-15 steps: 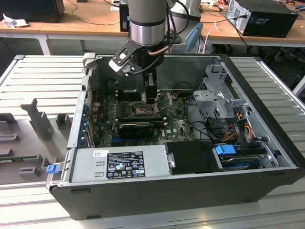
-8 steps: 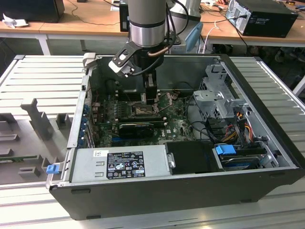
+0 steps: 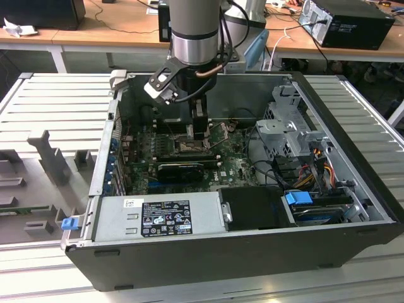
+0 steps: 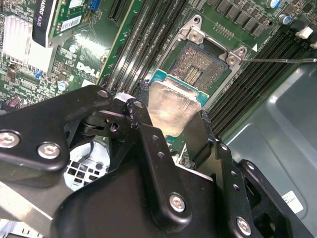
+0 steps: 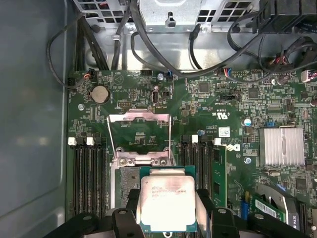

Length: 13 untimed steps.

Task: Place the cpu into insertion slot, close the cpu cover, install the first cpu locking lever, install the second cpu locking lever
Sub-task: 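Place the cpu into insertion slot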

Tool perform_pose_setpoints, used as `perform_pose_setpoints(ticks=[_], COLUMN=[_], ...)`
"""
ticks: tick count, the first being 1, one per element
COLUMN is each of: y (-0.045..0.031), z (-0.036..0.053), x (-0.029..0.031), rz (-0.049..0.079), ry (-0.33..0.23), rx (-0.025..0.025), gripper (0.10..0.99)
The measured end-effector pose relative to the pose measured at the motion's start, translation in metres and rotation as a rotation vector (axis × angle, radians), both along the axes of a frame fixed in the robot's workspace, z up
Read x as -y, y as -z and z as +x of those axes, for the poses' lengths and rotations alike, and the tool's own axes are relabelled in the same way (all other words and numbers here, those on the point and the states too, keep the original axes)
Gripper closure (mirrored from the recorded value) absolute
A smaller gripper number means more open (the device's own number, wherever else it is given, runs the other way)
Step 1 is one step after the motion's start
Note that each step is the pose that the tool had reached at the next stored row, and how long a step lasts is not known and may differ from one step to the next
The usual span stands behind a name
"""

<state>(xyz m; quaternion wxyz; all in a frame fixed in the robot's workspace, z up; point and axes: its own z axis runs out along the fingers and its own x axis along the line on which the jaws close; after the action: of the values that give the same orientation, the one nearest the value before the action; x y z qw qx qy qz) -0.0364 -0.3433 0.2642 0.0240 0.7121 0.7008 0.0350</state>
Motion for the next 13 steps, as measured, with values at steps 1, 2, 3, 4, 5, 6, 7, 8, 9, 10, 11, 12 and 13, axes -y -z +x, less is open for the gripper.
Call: perform_pose_setpoints(ticks=[1,2,3,4,5,6,7,8,9,10,11,12,13], y=[0.0008,0.0016,0.0023,0.0028,0.0041,0.0068,0.0095,0.0121,0.0132,0.0144,0.0162,0.0176,0.0186], z=[0.0000,0.0000,0.0000,0.0000,-0.0001,-0.0003,-0.0003,-0.0003,-0.0003,-0.0003,-0.0008,-0.0020,-0.0035], x=[0.0000,0.0000,0.0000,0.0000,0.0000,0.0000,-0.0001,-0.0008,-0.0018,-0.0028,-0.0044,-0.0056,-0.0061], rz=[0.000,0.000,0.000,0.000,0.000,0.000,0.000,0.000,0.000,0.000,0.000,0.000,0.000], ry=[0.000,0.000,0.000,0.000,0.000,0.000,-0.001,-0.001,-0.001,-0.001,-0.001,0.001,0.001], rx=[-0.0001,-0.0002,-0.0002,-0.0004,-0.0009,-0.0017,-0.0029,-0.0036,-0.0044,-0.0050,-0.0054,-0.0054,-0.0054], gripper=[0.557,0.557,0.557,0.557,0.557,0.557,0.557,0.557,0.557,0.557,0.557,0.557,0.557])
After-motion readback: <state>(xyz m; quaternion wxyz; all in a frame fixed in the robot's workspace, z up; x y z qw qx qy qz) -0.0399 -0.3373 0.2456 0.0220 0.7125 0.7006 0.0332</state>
